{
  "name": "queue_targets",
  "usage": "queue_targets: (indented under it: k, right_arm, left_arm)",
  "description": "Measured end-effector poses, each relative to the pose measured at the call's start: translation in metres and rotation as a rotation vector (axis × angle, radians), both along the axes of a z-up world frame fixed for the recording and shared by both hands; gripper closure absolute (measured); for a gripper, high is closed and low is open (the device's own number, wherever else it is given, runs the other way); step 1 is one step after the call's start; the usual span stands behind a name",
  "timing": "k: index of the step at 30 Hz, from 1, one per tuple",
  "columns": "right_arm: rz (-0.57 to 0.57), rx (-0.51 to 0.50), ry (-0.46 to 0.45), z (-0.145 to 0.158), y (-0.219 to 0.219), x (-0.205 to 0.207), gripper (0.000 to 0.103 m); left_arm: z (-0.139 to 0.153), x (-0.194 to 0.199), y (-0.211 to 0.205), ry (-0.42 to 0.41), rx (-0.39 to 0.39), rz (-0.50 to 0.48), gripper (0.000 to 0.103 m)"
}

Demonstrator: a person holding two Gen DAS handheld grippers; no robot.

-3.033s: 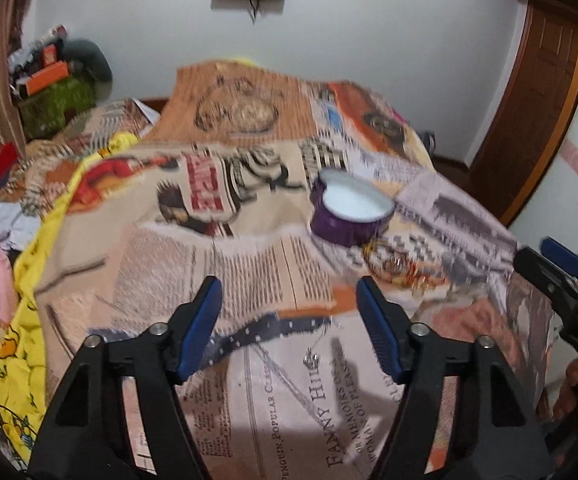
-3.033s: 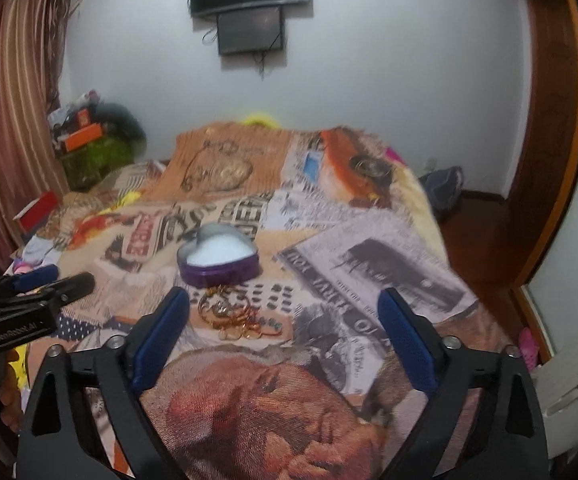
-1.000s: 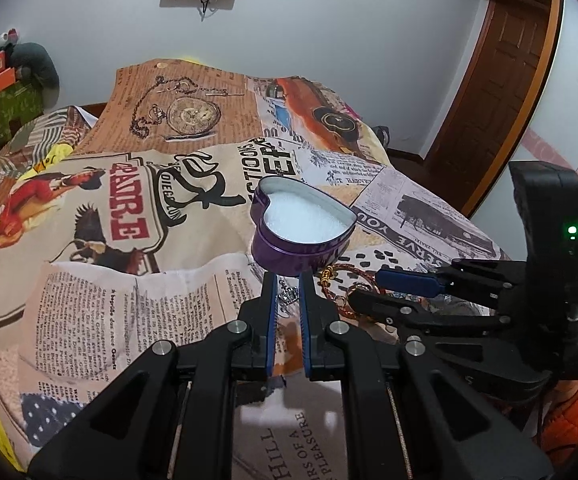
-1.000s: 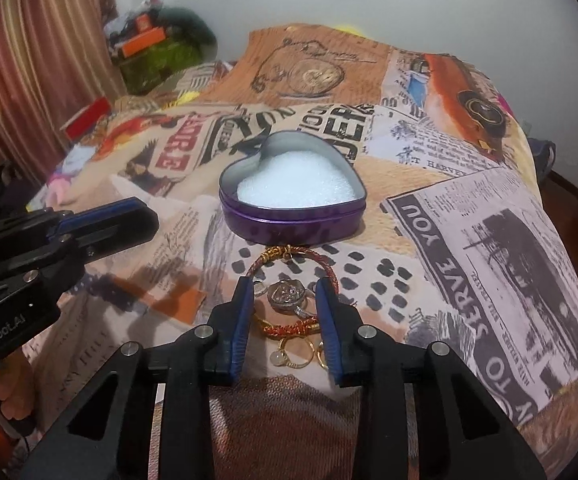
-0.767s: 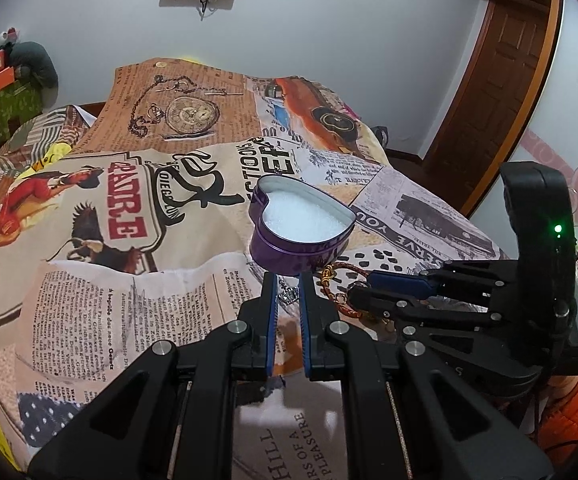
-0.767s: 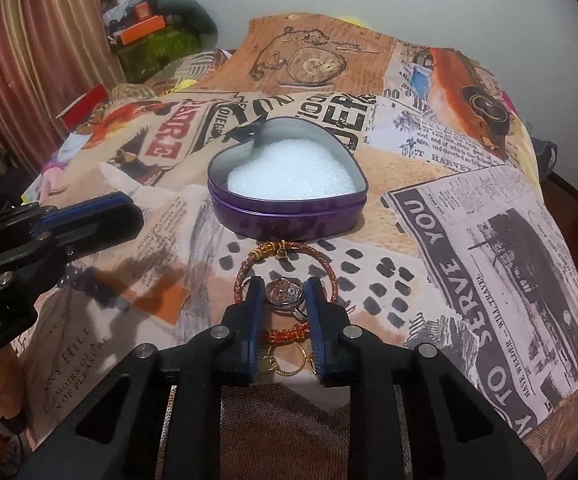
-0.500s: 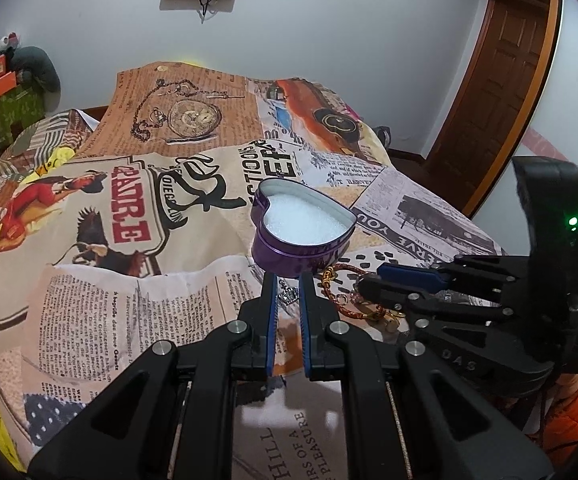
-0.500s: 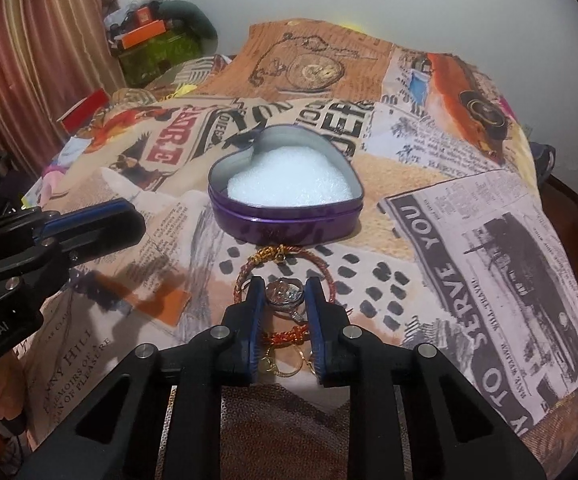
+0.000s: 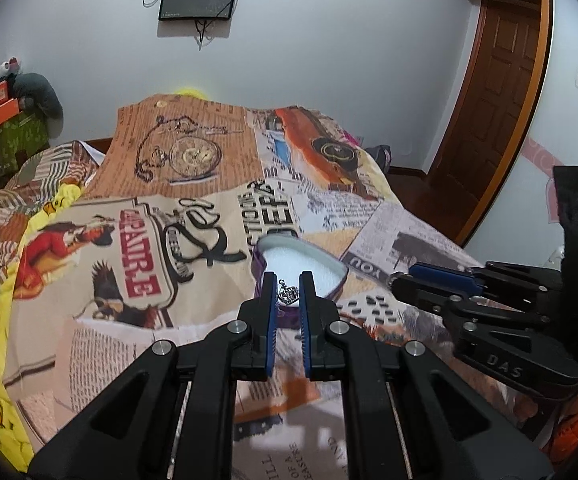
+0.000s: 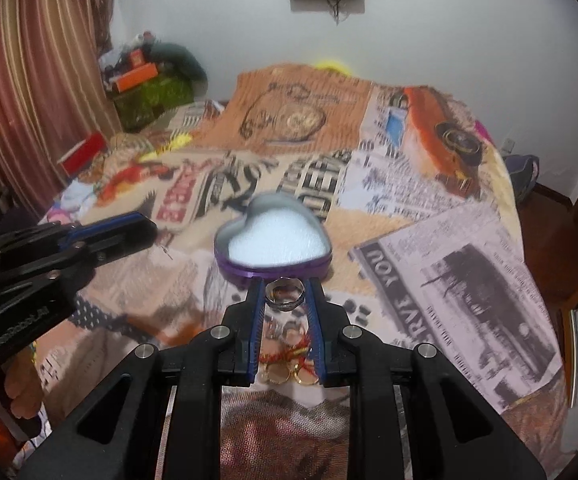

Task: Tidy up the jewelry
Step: 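Carry the silver charm toward the heart tin with left while right grasps a silver ring, then open left gripper over the purple heart tin while right drops the silver ring inside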

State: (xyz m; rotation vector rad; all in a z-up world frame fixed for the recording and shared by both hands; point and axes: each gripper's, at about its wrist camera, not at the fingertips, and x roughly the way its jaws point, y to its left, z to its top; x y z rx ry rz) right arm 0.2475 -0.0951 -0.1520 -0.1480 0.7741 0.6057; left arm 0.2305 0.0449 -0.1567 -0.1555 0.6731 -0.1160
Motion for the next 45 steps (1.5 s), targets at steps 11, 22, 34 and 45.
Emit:
queue_targets:
  k: [11,22,34,45]
  right_arm:
    - [-0.037,0.067,-0.070,0.025,-0.007,0.016,0.084]
    - [-0.020,0.065,-0.084,0.014,0.005,0.040,0.084]
    - [0.040,0.013,-0.018,-0.010,0.020,0.060,0.084]
    - [0.099,-0.045,0.038,-0.033,0.030,0.066,0.084]
  left_arm:
    - [0.022,0.026,-0.006,-0.059,0.047,-0.002,0.094]
    - [0.014,0.069,-0.006,-0.008,0.010,-0.079,0.094]
    - [-0.025,0.105,-0.005,0.125,0.015,-0.143,0.094]
    - [-0.041,0.111,-0.006,0.180,0.030,-0.169,0.094]
